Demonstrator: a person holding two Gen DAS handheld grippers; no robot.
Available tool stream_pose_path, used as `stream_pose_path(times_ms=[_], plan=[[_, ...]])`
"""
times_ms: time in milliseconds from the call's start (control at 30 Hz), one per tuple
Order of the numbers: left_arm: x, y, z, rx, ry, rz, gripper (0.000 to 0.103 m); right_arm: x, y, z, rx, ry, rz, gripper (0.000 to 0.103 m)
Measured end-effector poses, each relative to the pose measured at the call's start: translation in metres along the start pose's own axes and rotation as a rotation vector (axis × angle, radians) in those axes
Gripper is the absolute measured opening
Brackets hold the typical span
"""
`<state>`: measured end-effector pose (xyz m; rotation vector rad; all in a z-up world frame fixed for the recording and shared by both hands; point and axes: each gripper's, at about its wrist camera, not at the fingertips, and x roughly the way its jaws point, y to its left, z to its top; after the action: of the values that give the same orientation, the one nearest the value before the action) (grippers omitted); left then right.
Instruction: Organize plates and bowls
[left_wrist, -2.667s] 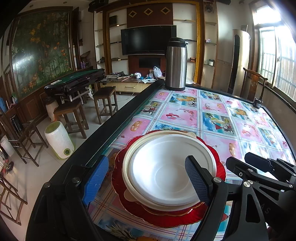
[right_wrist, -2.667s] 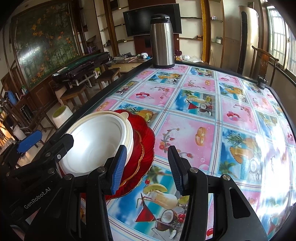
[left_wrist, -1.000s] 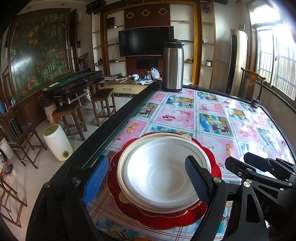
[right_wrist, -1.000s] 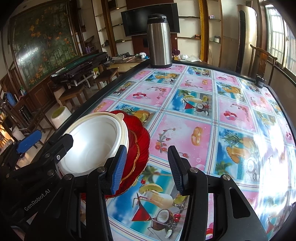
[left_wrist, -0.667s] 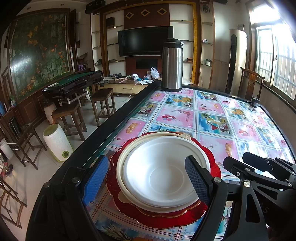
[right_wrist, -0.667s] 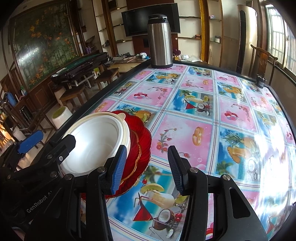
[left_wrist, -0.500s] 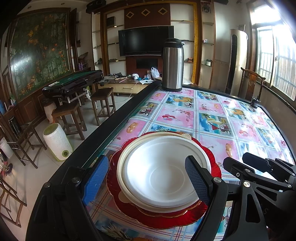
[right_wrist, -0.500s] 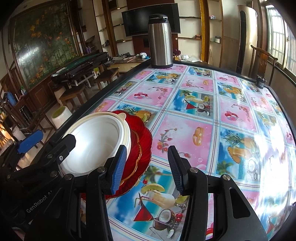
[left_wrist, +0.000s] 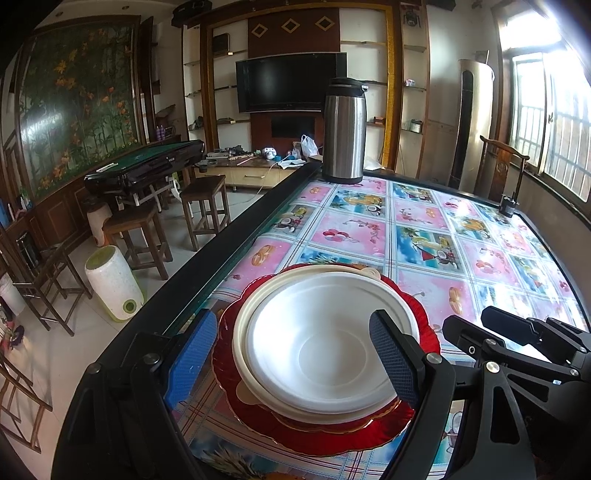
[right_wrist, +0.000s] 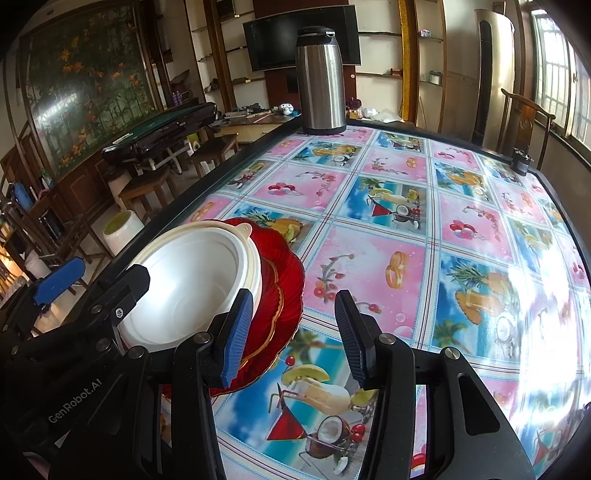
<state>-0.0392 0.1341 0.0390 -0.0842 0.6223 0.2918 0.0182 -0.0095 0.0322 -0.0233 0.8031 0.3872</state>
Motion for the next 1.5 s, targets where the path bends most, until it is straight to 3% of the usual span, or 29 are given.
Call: stream_pose_path(times_ms=[1500], plan=[[-0.0004,-0.0011,-0.0056,-0.003,0.0,-0.009,0.085,0.0007,-0.0039,-0.0038,0.01,0.001,0.001,0.05]])
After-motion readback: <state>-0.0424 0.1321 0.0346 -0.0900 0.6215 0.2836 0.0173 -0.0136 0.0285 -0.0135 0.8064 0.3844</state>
